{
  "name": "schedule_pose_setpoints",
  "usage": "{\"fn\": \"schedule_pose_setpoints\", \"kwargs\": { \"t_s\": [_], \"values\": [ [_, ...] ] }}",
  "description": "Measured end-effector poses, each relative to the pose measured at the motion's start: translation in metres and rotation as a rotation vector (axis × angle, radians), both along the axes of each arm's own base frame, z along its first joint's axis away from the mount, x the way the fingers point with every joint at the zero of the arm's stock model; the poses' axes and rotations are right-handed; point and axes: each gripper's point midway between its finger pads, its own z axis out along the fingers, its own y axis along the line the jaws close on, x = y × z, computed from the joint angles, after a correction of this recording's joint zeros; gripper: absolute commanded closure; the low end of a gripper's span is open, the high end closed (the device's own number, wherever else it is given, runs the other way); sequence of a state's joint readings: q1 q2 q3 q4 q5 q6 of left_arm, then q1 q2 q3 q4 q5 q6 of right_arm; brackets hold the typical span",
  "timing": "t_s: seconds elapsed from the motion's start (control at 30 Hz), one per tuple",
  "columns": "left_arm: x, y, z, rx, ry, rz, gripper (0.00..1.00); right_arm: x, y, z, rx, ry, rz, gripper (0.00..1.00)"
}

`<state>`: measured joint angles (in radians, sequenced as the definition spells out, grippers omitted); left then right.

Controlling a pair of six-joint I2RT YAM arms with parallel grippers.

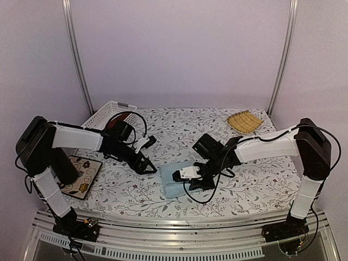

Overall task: Roll the towels
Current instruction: Roll the towel at the center of the board.

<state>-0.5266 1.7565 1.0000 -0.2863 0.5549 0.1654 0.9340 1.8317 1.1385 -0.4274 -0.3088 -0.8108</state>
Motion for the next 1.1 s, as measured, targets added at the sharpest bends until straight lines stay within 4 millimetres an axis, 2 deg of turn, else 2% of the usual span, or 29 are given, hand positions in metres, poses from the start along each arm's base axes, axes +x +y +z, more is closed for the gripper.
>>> {"fn": "schedule_pose_setpoints", "kwargs": {
  "t_s": [0.1,0.2,0.33,0.43,0.53,0.63,0.83,0.93,1.1],
  "values": [
    [-0.008,0.01,0.003,-0.02,-0.027,0.066,0.03,-0.005,-0.001,0.0,-0.006,0.039,-0.005,0.89],
    [-0.018,0.018,0.022,-0.089,-0.108,0.112,0.03,-0.01,0.0,0.001,-0.008,0.08,-0.009,0.88],
    [-0.032,0.021,0.049,-0.183,-0.261,0.117,0.03,-0.016,0.003,0.0,-0.011,0.137,-0.008,0.86],
    [-0.051,0.015,0.057,-0.212,-0.352,0.072,0.03,-0.02,0.008,0.002,-0.006,0.187,-0.011,0.86],
    [-0.076,-0.002,0.052,-0.208,-0.423,-0.013,0.03,-0.022,0.014,0.005,0.001,0.228,-0.019,0.86],
    [-0.101,-0.012,0.037,-0.172,-0.459,-0.082,0.03,-0.024,0.017,0.0,-0.015,0.285,-0.04,0.86],
    [-0.121,-0.016,0.023,-0.117,-0.575,-0.114,0.03,-0.031,0.02,-0.005,-0.03,0.371,-0.066,0.87],
    [-0.137,-0.018,0.015,-0.1,-0.645,-0.17,0.03,-0.033,0.021,-0.006,-0.027,0.414,-0.077,0.86],
    [-0.154,-0.032,0.007,-0.053,-0.735,-0.259,0.04,-0.031,0.022,-0.006,-0.026,0.465,-0.097,0.86]
  ]
}}
